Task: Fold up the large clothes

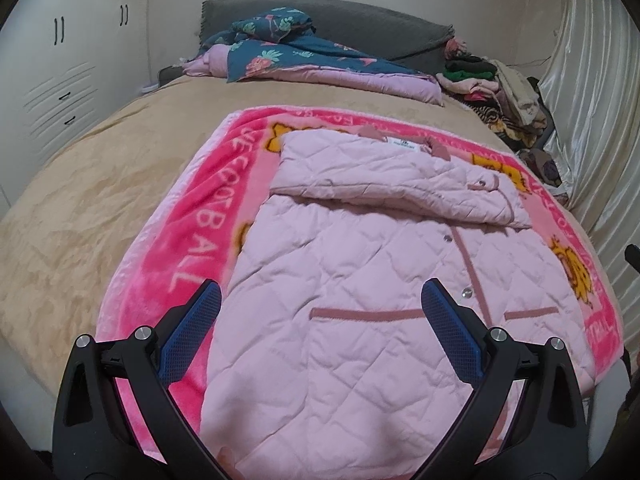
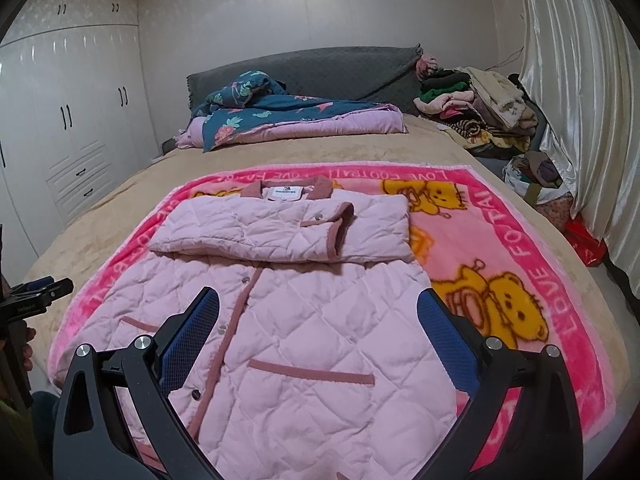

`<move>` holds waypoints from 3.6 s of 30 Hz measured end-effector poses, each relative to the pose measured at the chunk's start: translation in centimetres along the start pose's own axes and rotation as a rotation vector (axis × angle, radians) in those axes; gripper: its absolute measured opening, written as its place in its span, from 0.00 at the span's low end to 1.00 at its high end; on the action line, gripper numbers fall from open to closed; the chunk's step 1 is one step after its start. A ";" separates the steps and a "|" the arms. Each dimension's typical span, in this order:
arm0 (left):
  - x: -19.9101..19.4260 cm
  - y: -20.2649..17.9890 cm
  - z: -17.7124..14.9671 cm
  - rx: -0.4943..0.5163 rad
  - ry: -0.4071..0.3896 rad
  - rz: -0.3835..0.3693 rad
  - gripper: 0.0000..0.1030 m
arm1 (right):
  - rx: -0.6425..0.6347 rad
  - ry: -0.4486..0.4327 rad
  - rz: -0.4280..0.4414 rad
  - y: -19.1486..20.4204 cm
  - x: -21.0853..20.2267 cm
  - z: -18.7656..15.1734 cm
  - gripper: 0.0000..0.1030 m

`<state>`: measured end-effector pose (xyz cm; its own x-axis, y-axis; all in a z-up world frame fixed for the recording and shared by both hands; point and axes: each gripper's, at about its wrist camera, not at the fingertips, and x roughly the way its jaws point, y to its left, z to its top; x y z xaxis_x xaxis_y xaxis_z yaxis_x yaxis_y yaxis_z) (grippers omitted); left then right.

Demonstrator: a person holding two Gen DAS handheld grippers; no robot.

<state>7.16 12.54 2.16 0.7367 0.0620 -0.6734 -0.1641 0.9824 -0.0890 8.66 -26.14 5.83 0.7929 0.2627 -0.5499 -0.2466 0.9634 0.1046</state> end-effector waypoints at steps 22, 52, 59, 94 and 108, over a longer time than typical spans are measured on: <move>1.0 4.0 -5.4 -0.010 0.121 0.092 0.91 | -0.006 0.072 -0.021 -2.2 0.0 -3.2 0.96; 4.1 5.6 -10.9 -0.099 0.323 -0.008 0.91 | 0.029 0.210 -0.056 -6.2 1.0 -9.3 0.96; 4.5 5.5 -11.0 -0.107 0.329 -0.017 0.91 | 0.038 0.278 -0.071 -7.5 1.6 -11.7 0.96; 2.7 4.9 -11.1 -0.087 0.287 -0.076 0.53 | 0.288 0.360 0.225 -10.0 -0.1 -18.4 0.50; 2.2 5.0 -11.4 -0.114 0.282 -0.101 0.27 | 0.270 0.233 0.279 -9.0 0.1 -15.3 0.21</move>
<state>0.51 15.60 -8.15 0.5449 -0.1020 -0.8323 -0.1830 0.9542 -0.2367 2.43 -35.58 -7.88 0.5628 0.5253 -0.6383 -0.2543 0.8447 0.4709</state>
